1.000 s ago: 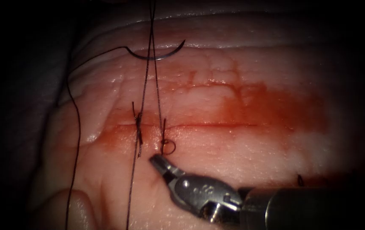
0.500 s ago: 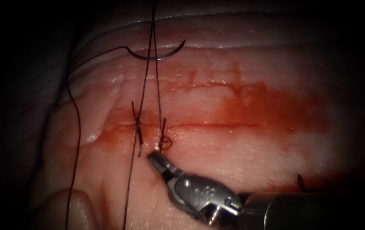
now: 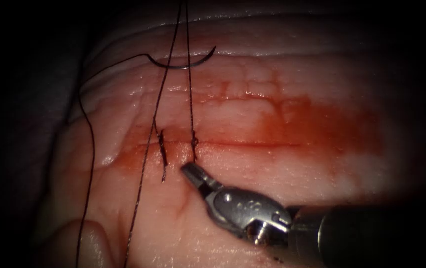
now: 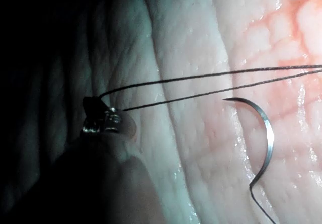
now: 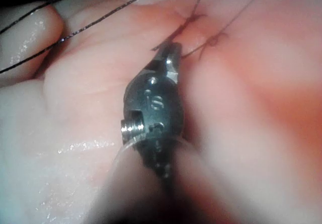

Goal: Wound Closure
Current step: Move the left gripper up and the right gripper down to secure the knot.

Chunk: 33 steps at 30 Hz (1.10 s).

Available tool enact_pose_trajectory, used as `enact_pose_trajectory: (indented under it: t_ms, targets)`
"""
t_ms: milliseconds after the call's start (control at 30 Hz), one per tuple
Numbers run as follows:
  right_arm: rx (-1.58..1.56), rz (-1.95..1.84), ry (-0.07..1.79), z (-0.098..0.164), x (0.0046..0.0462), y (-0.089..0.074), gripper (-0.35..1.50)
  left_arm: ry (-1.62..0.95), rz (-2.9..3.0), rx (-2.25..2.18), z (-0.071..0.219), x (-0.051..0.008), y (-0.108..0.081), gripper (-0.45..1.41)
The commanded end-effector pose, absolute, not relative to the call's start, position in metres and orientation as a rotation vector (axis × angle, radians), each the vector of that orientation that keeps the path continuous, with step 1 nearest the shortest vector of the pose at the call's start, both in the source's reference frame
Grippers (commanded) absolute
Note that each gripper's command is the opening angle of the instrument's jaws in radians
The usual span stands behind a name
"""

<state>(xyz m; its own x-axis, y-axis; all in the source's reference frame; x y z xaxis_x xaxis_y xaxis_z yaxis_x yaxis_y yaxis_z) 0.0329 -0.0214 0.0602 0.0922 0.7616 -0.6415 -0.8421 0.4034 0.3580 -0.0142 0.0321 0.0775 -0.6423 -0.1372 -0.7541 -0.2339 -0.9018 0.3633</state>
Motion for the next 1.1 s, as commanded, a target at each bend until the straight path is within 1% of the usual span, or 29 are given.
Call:
enact_pose_trajectory:
  t_ms: [33, 267, 733, 1100]
  targets:
    - [-0.105, 1.190, 0.869, 0.0611, 0.0335, -0.0219, -0.35, 0.684, 2.714, -1.302, 0.0781, -0.0146, 0.0328, -0.45]
    - [-0.092, 1.179, 0.859, 0.0612, 0.0338, -0.0225, -0.35, 0.701, 2.719, -1.291, 0.0795, -0.0142, 0.0339, -0.45]
    - [-0.016, 1.128, 0.767, 0.0607, 0.0343, -0.0271, -0.35, 0.712, 2.718, -1.281, 0.0807, -0.0138, 0.0351, -0.45]
    - [0.008, 1.147, 0.762, 0.0602, 0.0338, -0.0276, -0.35, 0.735, 2.701, -1.260, 0.0815, -0.0143, 0.0366, -0.45]
